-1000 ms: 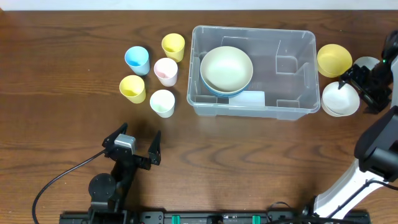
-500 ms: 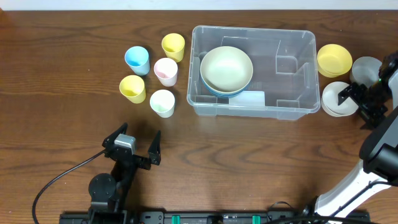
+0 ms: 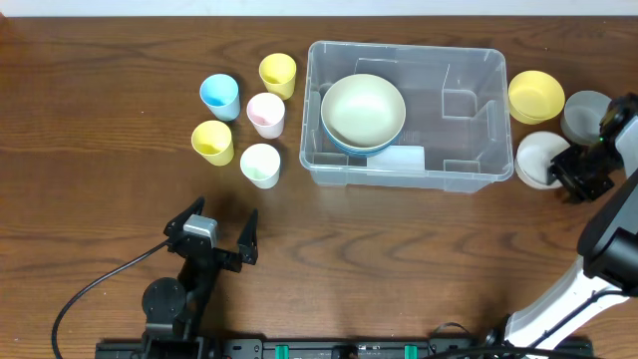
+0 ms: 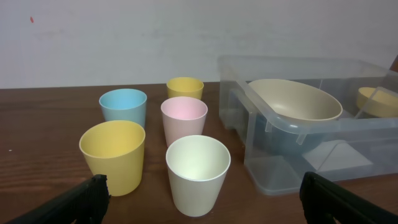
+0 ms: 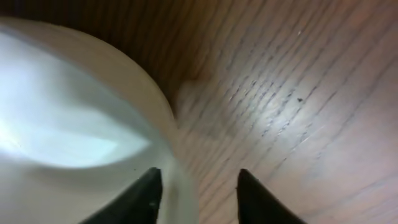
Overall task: Pack container
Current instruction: 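Move the right gripper to the second white bowl and grip its rim, then lift the white bowl with the right gripper over the bin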
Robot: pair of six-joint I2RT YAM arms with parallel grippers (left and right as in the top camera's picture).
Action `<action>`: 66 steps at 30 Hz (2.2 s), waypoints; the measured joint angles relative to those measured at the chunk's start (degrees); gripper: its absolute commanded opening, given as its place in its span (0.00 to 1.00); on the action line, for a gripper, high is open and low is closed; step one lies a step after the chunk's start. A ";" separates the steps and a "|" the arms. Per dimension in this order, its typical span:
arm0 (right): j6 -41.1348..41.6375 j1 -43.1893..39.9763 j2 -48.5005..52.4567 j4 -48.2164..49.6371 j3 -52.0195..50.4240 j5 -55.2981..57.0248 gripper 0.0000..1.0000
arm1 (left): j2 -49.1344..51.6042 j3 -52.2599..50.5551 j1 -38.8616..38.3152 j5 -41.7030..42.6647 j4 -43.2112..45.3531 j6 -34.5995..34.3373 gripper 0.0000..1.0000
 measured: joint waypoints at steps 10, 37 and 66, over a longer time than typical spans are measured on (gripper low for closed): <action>0.37 -3.21 -0.11 -10.75 8.35 -2.45 0.01 | 0.00 0.00 0.00 0.00 0.00 -0.02 0.98; -2.25 25.64 -12.26 -18.40 40.46 -8.33 0.01 | 0.00 0.00 0.00 0.00 0.00 -0.02 0.98; -1.75 30.16 10.05 -16.00 39.43 -7.58 0.01 | 0.00 0.00 0.00 0.00 0.00 0.00 0.98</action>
